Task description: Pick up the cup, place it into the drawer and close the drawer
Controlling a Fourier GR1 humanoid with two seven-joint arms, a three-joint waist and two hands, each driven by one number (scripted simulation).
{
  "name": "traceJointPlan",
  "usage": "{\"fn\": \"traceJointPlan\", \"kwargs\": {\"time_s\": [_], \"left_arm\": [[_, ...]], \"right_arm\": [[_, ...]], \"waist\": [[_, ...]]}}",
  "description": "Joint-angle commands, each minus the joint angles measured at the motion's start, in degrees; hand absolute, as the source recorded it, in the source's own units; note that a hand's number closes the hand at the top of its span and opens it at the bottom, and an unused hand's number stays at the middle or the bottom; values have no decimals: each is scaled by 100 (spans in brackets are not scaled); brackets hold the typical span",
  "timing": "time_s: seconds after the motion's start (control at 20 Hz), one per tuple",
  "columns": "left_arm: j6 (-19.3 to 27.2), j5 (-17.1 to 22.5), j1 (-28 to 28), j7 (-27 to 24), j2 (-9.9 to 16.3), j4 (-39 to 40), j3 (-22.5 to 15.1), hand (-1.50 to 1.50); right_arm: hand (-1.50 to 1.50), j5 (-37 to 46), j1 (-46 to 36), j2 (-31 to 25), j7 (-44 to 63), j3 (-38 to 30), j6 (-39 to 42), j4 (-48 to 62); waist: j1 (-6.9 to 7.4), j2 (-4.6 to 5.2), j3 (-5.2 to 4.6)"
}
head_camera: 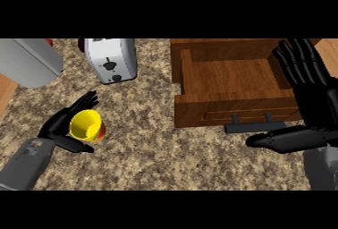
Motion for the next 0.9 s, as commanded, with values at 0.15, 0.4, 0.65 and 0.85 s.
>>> {"fn": "traceJointPlan", "kwargs": {"time_s": [0.15, 0.4, 0.65, 0.85], "left_arm": [[-674, -96, -132, -834, -306, 376, -185, -150], [-646, -186, -123, -1059, -479, 468, -340, -150], [-1439, 53, -118, -957, -447, 514, -335, -150], [-1300, 103, -215, -1268, -510, 259, -379, 150]], "right_arm": [[-150, -132, -61, -139, -65, -179, 142, 199], [-150, -183, 50, -73, -76, -127, 164, 63], [-150, -114, 57, -79, -39, -135, 112, 101], [-150, -23, -54, -64, 44, -70, 48, 101]], "waist": [[-70, 33, -26], [-62, 4, -20], [-76, 9, -25], [-26, 6, -32]]}}
